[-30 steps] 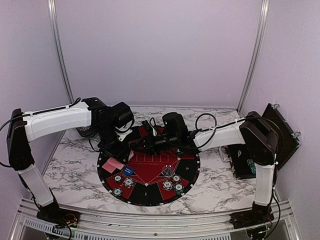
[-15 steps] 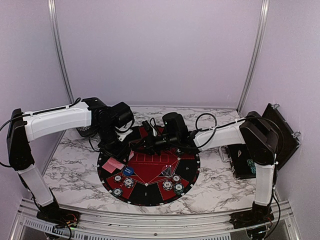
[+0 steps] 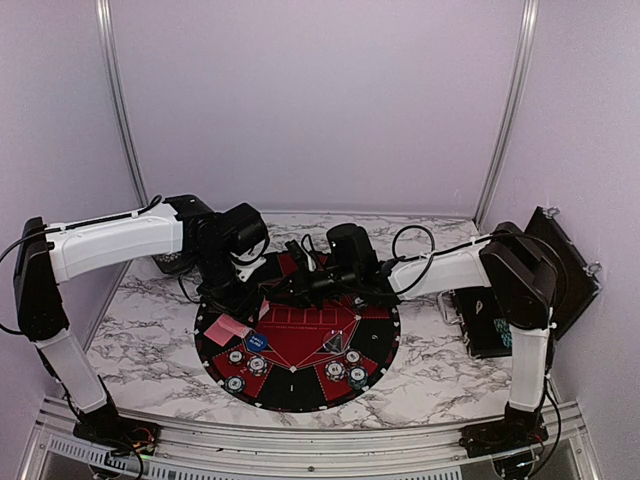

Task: Distribute texas hold em gaming equipment
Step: Pick up the poker card from the face-down deck piles.

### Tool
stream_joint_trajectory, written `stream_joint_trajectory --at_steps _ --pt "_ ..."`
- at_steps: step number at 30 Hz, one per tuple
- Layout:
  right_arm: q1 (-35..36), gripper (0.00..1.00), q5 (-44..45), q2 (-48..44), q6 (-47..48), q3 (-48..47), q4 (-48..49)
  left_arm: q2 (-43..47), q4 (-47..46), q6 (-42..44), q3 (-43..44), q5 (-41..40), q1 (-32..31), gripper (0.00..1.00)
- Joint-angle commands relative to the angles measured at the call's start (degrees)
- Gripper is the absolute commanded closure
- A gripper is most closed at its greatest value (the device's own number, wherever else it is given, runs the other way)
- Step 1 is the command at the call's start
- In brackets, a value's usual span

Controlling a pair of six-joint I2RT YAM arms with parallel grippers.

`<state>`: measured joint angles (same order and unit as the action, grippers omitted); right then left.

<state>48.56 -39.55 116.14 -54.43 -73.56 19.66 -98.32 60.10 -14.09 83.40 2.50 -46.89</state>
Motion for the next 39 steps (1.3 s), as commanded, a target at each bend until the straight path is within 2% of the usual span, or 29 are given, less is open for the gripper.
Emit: stream_joint_trajectory --at_steps 1,39 --pt "-1.3 1.0 1.7 -0.4 0.2 -0.7 -0.7 0.6 0.9 0.5 -0.3 0.6 -0.3 0.47" --pt "-3.3 1.0 1.7 -1.4 1.4 -0.6 -1.7 0.4 1.0 0.4 -0.2 0.7 -0.3 0.47"
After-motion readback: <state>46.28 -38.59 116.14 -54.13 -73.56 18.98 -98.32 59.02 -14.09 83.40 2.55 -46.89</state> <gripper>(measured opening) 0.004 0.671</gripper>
